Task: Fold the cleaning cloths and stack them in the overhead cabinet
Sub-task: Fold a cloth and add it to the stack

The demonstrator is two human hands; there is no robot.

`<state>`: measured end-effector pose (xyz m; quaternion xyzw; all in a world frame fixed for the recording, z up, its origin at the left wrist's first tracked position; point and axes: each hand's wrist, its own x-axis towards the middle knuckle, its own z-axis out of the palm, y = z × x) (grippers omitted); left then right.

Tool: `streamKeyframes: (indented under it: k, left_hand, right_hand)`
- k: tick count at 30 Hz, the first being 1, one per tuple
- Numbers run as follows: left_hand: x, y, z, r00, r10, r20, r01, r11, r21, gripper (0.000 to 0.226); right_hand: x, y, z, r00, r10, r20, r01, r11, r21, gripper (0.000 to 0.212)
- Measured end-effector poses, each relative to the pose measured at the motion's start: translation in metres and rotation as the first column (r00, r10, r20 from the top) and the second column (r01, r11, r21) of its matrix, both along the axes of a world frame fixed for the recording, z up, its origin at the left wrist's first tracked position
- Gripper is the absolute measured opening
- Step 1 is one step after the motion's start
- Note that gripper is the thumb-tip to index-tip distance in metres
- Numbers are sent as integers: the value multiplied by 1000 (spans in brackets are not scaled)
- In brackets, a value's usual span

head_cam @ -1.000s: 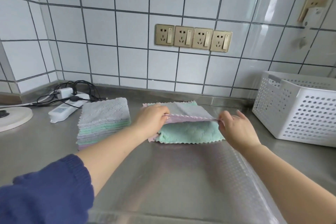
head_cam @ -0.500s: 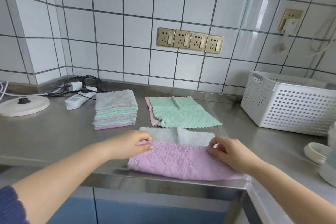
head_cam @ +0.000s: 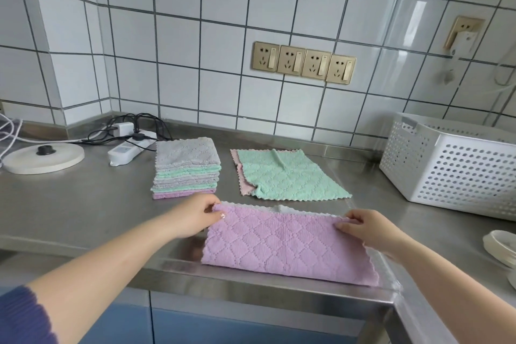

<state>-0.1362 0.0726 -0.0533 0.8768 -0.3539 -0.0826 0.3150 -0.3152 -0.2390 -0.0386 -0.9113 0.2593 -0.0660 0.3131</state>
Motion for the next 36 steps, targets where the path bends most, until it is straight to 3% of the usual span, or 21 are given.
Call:
streamKeyframes:
  k: [5, 9, 16, 26, 30, 32, 34, 36]
  left_hand:
    - [16, -14, -6, 994, 97, 55, -98, 995, 26, 13]
    - [25, -23, -8, 985, 134, 113, -144, 986, 85, 25]
    - [35, -33, -11, 970, 180, 163, -205, 967, 152, 34]
    - [39, -43, -11, 966, 189, 174, -229, 941, 251, 28]
    - [39, -40, -7, 969, 195, 150, -232, 925, 299, 21]
    - [37, -36, -3, 940, 184, 288, -280, 897, 342, 26]
    - [29, -35, -1, 892, 135, 431, -288, 905, 313, 37]
    - [12, -45, 0, 897, 50, 440, -185, 945, 270, 39]
  right_hand:
    - [29, -8, -11, 996, -86, 11, 87, 994, -66, 31]
    - [39, -12, -16, 995, -101, 0, 99, 979, -176, 23]
    - [47, -17, -21, 992, -124, 11, 124, 975, -187, 27]
    - [61, -24, -28, 992, -129, -8, 122, 955, -271, 41]
    - [60, -22, -28, 989, -144, -22, 130, 941, -313, 25]
    - [53, -18, -23, 988, -151, -45, 124, 920, -371, 22]
    - [46, -12, -20, 994, -105, -41, 71, 861, -504, 35]
    - [45, 4, -17, 1000, -6, -25, -10, 817, -577, 41]
